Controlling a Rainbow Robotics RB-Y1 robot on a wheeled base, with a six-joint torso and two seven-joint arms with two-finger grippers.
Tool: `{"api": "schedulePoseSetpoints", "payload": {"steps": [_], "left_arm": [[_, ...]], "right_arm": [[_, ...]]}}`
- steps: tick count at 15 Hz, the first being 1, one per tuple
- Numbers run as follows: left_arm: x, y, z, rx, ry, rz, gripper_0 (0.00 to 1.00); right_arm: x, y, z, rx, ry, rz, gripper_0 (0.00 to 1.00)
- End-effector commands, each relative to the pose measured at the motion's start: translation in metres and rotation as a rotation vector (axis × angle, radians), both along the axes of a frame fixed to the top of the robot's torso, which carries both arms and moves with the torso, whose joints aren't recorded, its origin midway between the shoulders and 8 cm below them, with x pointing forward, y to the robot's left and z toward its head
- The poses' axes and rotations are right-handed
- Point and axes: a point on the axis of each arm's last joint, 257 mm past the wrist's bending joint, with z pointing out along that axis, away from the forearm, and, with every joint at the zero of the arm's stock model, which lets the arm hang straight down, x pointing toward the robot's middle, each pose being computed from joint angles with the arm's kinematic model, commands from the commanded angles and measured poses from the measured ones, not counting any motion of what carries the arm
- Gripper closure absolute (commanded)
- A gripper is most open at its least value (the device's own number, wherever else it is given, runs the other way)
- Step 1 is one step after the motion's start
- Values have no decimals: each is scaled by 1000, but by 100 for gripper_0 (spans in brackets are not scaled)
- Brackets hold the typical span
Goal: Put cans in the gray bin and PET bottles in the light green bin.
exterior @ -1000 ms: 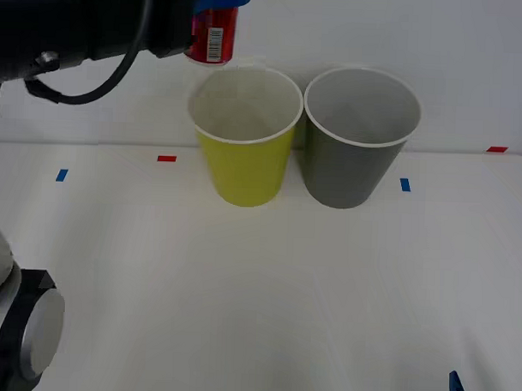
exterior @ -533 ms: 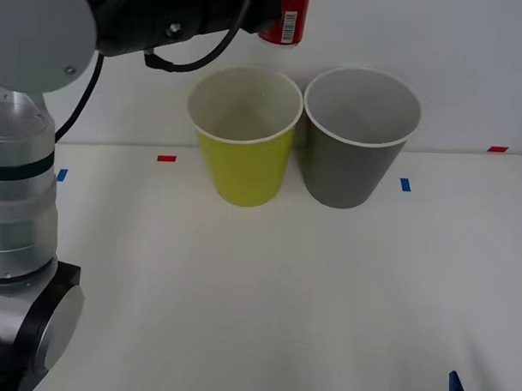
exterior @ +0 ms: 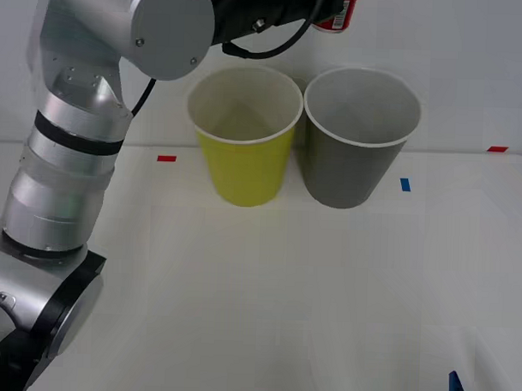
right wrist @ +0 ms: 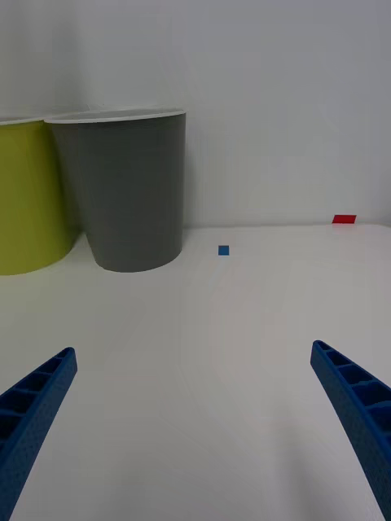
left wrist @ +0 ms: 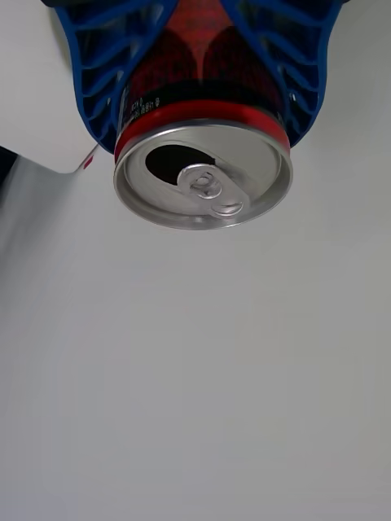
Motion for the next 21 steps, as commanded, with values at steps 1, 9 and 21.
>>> {"api": "schedulePoseSetpoints", "payload": {"steps": [1, 9, 21], "left_arm": [[12, -29, -5, -17, -7, -24, 100], [31, -72, -39, -35, 12, -62, 100], [51, -94, -73, -67, -31, -29, 100]], "right_arm": [[0, 0, 0, 0, 0, 0, 0], [0, 0, 0, 0, 0, 0, 0], [0, 0, 0, 0, 0, 0, 0]]}}
